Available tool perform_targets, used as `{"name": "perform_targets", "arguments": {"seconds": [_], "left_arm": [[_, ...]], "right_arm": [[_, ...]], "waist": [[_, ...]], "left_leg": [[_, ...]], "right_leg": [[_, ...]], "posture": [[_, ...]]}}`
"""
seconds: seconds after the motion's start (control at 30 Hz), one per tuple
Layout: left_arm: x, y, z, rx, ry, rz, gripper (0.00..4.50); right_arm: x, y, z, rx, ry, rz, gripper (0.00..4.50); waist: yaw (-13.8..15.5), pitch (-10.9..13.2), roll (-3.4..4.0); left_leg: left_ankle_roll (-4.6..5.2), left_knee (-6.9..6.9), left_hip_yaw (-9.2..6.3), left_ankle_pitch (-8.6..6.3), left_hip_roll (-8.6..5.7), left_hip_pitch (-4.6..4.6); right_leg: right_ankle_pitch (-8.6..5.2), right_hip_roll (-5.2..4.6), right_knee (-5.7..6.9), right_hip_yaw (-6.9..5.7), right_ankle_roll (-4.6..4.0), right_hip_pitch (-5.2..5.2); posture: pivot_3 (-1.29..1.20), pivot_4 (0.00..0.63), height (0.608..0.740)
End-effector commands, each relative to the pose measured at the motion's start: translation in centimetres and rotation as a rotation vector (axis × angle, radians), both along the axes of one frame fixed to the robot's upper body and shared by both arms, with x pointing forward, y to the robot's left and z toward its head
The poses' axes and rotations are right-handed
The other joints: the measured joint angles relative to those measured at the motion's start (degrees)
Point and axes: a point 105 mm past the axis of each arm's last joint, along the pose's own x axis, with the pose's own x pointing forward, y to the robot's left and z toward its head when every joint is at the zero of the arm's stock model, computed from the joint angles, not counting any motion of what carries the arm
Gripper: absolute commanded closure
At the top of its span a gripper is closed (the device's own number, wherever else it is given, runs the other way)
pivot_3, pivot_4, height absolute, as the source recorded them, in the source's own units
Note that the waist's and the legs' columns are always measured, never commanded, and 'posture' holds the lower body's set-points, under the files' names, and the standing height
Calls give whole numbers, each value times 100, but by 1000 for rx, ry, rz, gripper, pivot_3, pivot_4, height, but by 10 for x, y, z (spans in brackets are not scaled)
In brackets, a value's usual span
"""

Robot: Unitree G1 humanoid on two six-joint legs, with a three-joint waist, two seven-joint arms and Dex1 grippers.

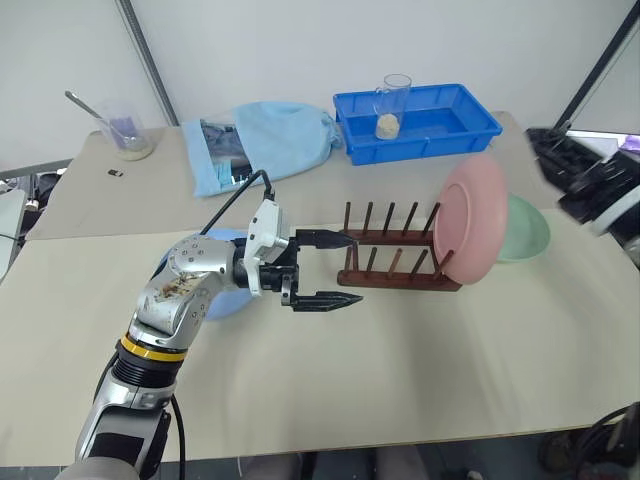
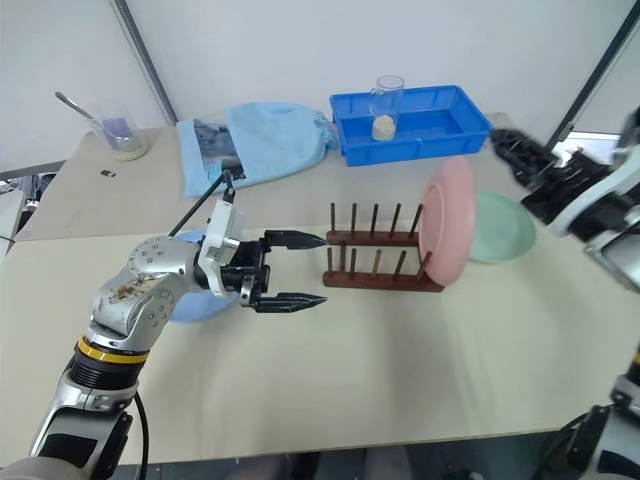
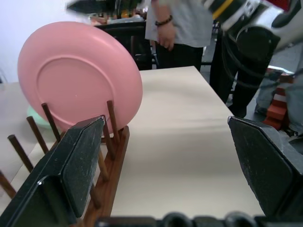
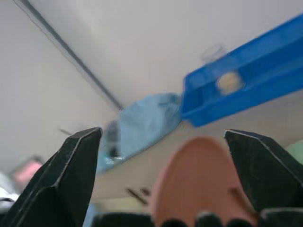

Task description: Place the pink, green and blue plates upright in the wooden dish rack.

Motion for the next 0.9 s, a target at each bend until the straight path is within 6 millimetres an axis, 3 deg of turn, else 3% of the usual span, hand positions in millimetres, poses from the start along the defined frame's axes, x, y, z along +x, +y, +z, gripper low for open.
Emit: {"name": "perform_targets", "arguments": {"seconds": [0.03,0.13,0.3,0.5,0.87,0.9], "left_arm": [[-7,1,8,4,-24,-18,0],[-9,2,5,31,-31,-21,0],[-11,-3,6,37,-55,-9,0],[-16,-8,9,26,-90,-4,0],[-15,-9,10,17,-101,18,0],[-15,-9,10,17,-103,21,0]], "right_arm": [[-9,1,-4,-349,-26,11,45],[-5,-8,-49,-807,74,23,45],[1,-24,-104,-1253,140,150,45],[31,-24,-131,-1402,97,230,45],[75,-29,-159,-1398,189,259,45],[78,-29,-159,-1391,200,258,290]], "waist": [[-9,0,1],[-47,-1,2],[-102,0,6],[-167,0,5],[-150,0,6],[-153,0,6]], "left_leg": [[1,1,0,-1,0,0],[2,2,4,-2,1,0],[-4,7,19,1,-1,5],[-10,7,24,5,5,11],[-10,3,24,5,6,6],[-10,4,24,5,7,6]], "right_leg": [[0,2,-2,-1,0,0],[0,7,-5,-1,1,0],[4,1,4,4,7,-3],[16,4,1,12,3,2],[17,5,-12,12,1,-5],[17,6,-10,12,1,-5]], "posture": [[0,150,740],[0,150,740],[0,150,740],[0,150,740],[0,150,740],[0,150,740]]}}
